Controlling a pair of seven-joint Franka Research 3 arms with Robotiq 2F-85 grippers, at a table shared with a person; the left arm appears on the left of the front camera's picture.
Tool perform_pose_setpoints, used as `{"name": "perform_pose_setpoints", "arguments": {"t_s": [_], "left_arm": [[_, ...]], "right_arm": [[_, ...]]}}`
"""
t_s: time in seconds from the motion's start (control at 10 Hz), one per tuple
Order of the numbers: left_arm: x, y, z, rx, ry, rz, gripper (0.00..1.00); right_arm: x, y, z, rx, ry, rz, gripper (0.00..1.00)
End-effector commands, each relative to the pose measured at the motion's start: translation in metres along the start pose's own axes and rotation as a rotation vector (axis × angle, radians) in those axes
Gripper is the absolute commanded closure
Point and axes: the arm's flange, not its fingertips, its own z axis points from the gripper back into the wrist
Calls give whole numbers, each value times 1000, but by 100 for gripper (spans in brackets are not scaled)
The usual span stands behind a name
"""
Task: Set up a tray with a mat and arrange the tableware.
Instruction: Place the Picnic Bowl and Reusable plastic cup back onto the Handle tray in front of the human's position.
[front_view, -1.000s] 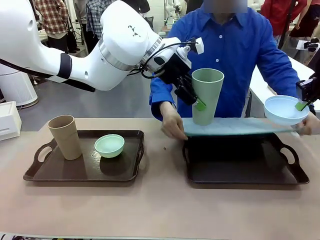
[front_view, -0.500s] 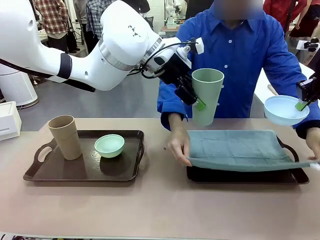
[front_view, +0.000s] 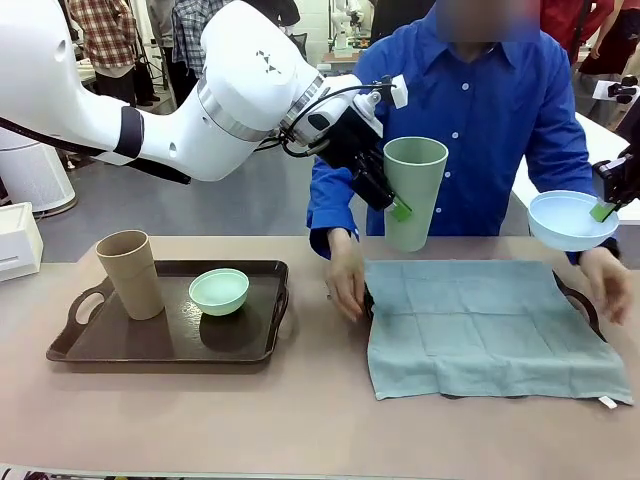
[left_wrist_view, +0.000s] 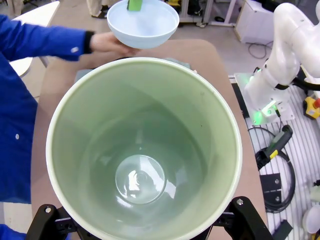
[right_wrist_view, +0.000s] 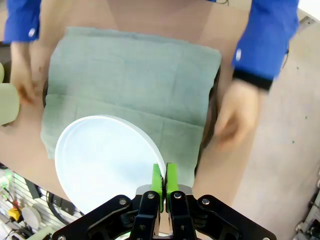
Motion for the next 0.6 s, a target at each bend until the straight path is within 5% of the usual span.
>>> {"name": "perform_pose_setpoints", "arguments": {"t_s": [0.0, 0.5], "left_arm": [[1, 0, 2, 1, -11, -6, 100], [1, 0, 2, 1, -11, -6, 100]], "right_arm": [[0, 0, 1, -6, -1, 0, 100], [0, 0, 1, -6, -1, 0, 100]]}}
